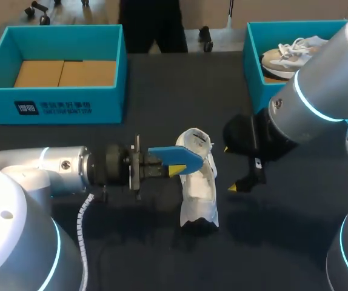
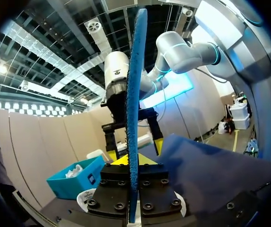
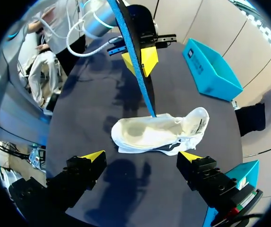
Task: Take the shoe out of the shoebox, open the shoe tongue, remove and reinsert the insole, then place the shoe into the shoebox
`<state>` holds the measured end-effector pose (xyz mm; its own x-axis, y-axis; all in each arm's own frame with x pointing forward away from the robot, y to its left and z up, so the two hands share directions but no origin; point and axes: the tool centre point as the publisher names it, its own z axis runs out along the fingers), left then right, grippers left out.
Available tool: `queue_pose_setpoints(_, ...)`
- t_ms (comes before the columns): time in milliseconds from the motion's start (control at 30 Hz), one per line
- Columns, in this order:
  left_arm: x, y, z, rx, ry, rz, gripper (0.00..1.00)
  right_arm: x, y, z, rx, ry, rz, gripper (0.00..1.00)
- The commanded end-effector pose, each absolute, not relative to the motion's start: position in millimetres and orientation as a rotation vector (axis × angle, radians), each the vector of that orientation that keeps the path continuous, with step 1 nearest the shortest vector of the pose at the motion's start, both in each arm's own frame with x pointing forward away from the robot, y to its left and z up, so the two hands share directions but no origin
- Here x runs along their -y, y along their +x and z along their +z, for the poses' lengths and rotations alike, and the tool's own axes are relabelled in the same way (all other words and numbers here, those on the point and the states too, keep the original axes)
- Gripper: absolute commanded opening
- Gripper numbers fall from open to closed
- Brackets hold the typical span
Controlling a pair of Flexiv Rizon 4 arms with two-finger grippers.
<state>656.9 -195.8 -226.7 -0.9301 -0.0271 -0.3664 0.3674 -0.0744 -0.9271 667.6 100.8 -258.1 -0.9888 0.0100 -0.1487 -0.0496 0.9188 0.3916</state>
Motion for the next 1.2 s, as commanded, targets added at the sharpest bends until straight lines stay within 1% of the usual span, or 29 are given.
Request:
queue_pose_setpoints(33,202.4,654.8,-231.1,-1.905,0.341,-2.088,0.00,-104.0,672.0,-269.6,-2.940,-0.049,0.622,1.00)
queue_pose_setpoints(633,212.0,654.3,-242.5,-1.922,0.300,-1.997,0.00,-107.0,676.5,-285.8,-2.949,-0.132,0.672,1.00)
queue_pose_setpoints(1200,218.7,654.2,-259.6,-1.861,0.391,-1.962,0.00,-105.2,677.9,-286.4,-2.962,-0.145,0.684,1.00)
